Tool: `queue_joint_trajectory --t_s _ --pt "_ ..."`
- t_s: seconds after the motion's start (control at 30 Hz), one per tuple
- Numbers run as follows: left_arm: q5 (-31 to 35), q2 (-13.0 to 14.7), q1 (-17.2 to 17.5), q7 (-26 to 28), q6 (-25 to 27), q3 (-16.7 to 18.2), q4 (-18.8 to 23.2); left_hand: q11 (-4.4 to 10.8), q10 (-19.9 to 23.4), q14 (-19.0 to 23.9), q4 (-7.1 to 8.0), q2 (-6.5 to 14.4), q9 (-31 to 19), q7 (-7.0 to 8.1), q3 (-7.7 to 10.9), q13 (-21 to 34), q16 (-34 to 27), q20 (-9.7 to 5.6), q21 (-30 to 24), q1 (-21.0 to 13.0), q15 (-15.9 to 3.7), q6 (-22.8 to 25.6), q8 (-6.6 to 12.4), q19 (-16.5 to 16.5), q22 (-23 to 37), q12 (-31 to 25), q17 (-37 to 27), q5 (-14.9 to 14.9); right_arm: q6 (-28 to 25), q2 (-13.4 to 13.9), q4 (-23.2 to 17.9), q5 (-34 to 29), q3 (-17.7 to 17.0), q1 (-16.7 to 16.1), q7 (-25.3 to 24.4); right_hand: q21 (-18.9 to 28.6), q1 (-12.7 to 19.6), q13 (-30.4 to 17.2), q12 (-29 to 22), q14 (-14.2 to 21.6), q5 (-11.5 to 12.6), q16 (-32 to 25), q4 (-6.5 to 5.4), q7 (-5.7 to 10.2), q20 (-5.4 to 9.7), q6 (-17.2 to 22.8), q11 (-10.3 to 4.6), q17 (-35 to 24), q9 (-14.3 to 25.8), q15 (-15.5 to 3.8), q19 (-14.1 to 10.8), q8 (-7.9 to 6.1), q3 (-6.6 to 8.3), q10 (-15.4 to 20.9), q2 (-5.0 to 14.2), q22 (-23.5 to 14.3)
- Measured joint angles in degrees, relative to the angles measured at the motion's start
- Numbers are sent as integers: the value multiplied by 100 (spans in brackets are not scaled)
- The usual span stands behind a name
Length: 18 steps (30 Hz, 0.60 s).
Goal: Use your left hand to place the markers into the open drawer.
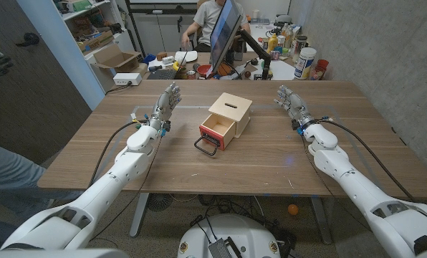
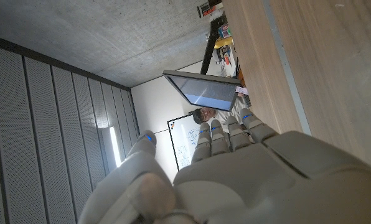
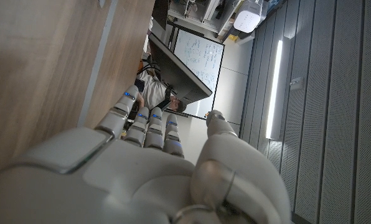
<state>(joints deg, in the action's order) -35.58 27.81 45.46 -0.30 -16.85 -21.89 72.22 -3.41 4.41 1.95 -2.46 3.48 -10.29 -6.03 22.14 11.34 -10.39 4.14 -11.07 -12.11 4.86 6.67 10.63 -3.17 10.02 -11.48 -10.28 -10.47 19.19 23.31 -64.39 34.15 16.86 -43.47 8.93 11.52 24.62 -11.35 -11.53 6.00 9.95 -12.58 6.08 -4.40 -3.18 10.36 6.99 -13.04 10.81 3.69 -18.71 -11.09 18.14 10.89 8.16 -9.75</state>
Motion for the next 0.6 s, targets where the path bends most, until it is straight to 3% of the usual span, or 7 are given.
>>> queue_joint_trajectory --t_s 0.3,0.6 --pt "11 291 223 139 336 47 429 -48 49 78 -117 280 1 -31 212 0 -24 191 0 -280 77 31 0 -48 27 -66 16 0 -117 -18 -321 -151 -116 -179 -75 0 0 1 0 27 22 -1 0 0 10 -1 -22 0 -1 8 -29 0 0 39 0 0" --pt "79 577 378 300 650 86 792 -48 48 111 -145 347 1 -31 287 -1 -25 193 0 -347 57 30 0 -50 27 -66 16 0 -214 -14 -490 -223 -159 -247 -122 0 0 1 0 27 22 -1 0 -31 10 30 -22 -1 -1 8 -28 0 0 38 0 1"
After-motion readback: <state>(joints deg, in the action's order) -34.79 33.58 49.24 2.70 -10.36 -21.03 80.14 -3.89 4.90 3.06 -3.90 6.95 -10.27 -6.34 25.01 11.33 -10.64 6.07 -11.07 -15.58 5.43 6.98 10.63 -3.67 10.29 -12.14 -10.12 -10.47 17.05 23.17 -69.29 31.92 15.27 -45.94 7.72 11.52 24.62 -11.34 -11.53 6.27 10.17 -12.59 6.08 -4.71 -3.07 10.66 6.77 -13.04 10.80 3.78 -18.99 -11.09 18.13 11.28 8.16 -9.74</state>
